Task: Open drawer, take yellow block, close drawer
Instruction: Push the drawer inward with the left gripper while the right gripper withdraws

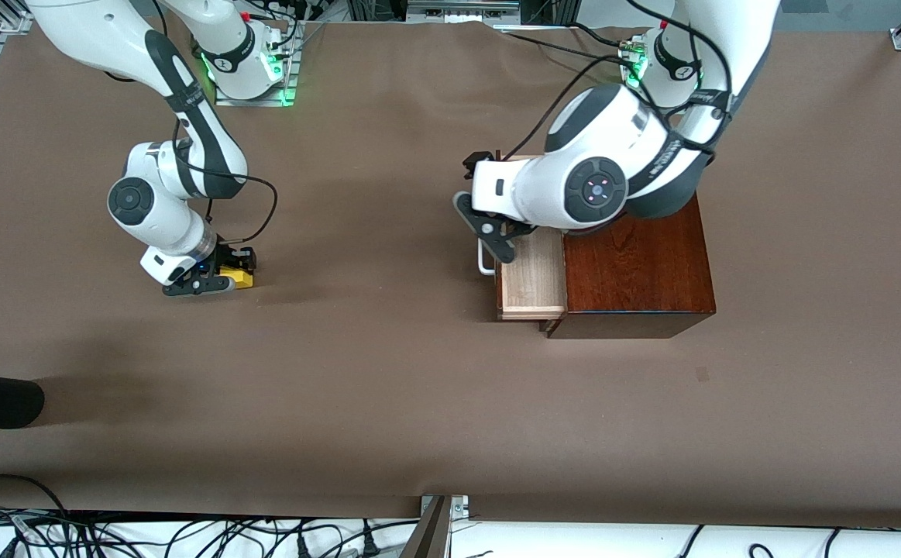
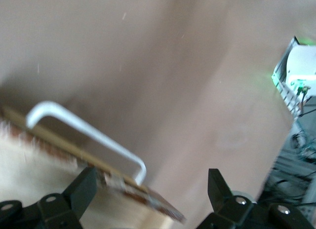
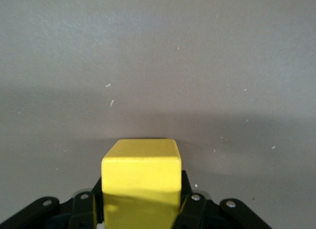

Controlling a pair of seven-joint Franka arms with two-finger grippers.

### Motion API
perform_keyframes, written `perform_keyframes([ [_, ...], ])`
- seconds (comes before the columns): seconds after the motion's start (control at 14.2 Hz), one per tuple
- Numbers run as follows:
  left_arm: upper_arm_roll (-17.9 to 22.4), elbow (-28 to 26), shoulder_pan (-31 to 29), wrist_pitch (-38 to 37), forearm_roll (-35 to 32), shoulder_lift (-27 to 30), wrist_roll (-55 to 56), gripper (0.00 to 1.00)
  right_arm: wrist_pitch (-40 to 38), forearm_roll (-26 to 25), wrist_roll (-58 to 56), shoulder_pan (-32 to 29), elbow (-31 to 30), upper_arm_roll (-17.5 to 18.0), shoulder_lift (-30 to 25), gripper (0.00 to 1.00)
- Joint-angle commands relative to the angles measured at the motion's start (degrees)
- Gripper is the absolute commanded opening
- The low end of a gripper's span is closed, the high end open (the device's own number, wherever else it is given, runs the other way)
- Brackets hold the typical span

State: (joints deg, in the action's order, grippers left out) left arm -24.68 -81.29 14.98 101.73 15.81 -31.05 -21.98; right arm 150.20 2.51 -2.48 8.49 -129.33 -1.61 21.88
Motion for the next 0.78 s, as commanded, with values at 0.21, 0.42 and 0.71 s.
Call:
perform_keyframes([
  [0.21, 0.16, 1.84, 8.11, 8.91, -16.80, -5.85, -11.68, 1.00, 1.33, 1.18, -0.76, -0.14, -0.05, 0.02, -0.34, 1.00],
  [0.42, 0.16, 1.84, 11.38, 9.80, -24.76, -9.02, -12.12, 1.00, -6.80, 0.91, -1.47, -0.14, 3.63, 0.29, -7.18, 1.00],
  [0.71, 0.16, -0.79, 10.59, 8.32, -24.86, -8.85, -16.42, 1.00, -32.28, 1.00, -1.12, 0.04, 20.05, 0.38, -10.62, 1.00],
])
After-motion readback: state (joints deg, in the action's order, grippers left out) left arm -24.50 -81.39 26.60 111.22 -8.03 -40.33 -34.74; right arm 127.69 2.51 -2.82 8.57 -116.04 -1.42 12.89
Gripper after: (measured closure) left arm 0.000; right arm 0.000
